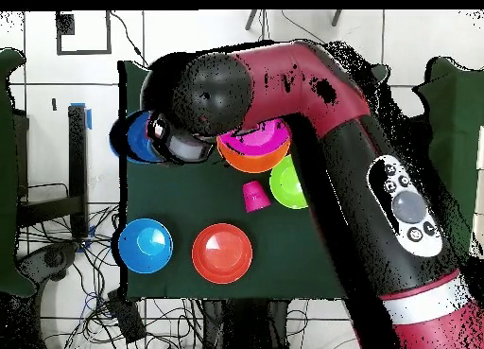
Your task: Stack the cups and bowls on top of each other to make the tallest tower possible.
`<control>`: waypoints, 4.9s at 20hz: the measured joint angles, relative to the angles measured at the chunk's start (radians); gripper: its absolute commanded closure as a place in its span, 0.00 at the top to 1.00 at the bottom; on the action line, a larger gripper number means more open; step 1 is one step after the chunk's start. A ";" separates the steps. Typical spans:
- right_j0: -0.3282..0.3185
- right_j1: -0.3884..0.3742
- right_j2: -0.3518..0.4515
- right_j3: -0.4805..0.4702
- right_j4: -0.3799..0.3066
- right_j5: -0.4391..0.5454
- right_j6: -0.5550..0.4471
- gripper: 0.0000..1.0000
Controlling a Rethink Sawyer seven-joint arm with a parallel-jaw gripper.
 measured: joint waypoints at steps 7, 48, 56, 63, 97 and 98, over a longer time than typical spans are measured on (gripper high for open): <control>0.007 0.051 -0.001 -0.162 -0.063 0.043 -0.202 0.00; 0.110 0.563 -0.011 -0.901 -0.262 0.280 -0.810 0.00; 0.109 0.574 -0.011 -0.957 -0.268 0.302 -0.884 0.00; 0.106 0.596 -0.011 -0.992 -0.302 0.363 -0.982 0.00; 0.083 0.673 -0.018 -0.987 -0.329 0.392 -1.197 0.00; 0.083 0.679 -0.018 -0.986 -0.329 0.392 -1.197 1.00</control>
